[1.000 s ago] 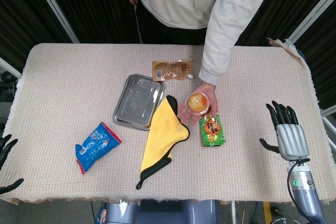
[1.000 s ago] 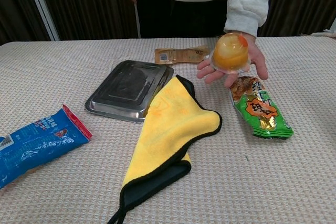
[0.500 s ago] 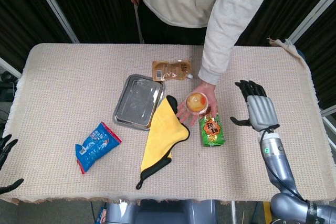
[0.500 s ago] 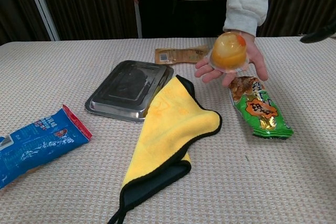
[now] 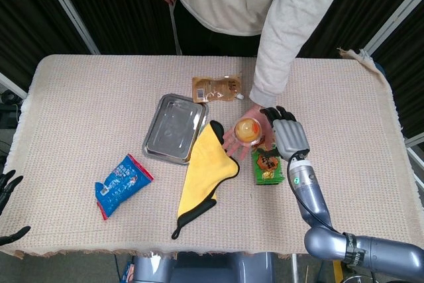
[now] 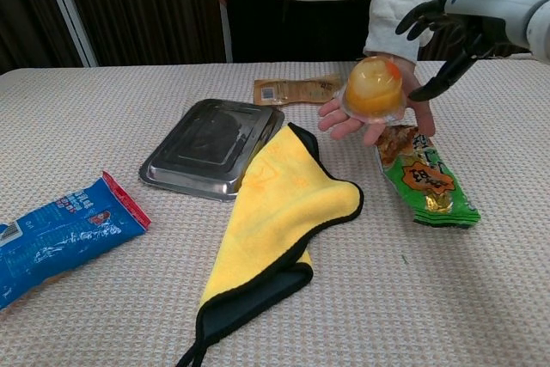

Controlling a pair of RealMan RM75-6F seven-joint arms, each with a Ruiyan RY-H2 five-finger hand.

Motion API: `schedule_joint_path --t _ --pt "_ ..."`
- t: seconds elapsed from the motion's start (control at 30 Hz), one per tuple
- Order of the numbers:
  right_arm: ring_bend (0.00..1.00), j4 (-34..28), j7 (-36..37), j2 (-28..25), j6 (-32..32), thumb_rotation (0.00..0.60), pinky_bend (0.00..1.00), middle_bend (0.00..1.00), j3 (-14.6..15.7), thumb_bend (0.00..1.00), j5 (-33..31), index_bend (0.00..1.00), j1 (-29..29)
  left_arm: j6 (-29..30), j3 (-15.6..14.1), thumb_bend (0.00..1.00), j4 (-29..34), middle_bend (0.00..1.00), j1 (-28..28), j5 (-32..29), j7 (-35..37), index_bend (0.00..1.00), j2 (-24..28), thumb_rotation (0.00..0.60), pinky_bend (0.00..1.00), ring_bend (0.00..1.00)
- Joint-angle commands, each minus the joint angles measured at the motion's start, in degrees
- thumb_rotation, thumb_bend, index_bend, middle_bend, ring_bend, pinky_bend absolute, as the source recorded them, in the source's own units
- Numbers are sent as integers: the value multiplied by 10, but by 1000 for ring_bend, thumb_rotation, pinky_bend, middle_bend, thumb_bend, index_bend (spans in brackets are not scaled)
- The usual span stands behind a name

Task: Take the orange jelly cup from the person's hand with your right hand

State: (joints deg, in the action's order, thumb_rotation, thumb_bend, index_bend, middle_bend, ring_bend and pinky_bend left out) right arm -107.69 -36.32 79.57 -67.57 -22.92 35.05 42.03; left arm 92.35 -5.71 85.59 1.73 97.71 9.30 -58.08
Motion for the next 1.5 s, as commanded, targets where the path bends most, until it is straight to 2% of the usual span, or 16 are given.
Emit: schedule_joint_path --t 0.03,0.7,0.8,0.9,1.03,1.27,1.5 --pt "71 11 -1 14 -7 600 136 131 4 106 -4 167 9 0 0 0 0 0 0 0 0 35 0 600 0 0" --pt "134 110 29 107 -18 600 194 195 14 121 9 239 45 0 -1 0 1 0 -1 0 7 35 1 600 0 0" --pt "227 124 33 121 -22 600 300 278 14 129 13 325 50 -1 -1 0 1 0 -1 0 8 35 1 600 0 0" --pt "378 145 32 136 -34 600 460 426 20 157 35 484 55 -1 -1 0 1 0 -1 0 10 35 2 600 0 0" --pt "488 172 46 156 -54 600 551 548 29 185 78 635 55 -2 -1 0 1 0 -2 0 14 35 2 600 0 0" --pt "532 178 68 158 -71 600 592 597 31 201 118 694 47 -1 -2 0 0 0 -2 2 15 35 3 600 0 0" --pt "532 106 76 100 -89 600 592 597 34 201 153 694 17 0 -1 0 -1 0 -2 2 11 34 2 600 0 0"
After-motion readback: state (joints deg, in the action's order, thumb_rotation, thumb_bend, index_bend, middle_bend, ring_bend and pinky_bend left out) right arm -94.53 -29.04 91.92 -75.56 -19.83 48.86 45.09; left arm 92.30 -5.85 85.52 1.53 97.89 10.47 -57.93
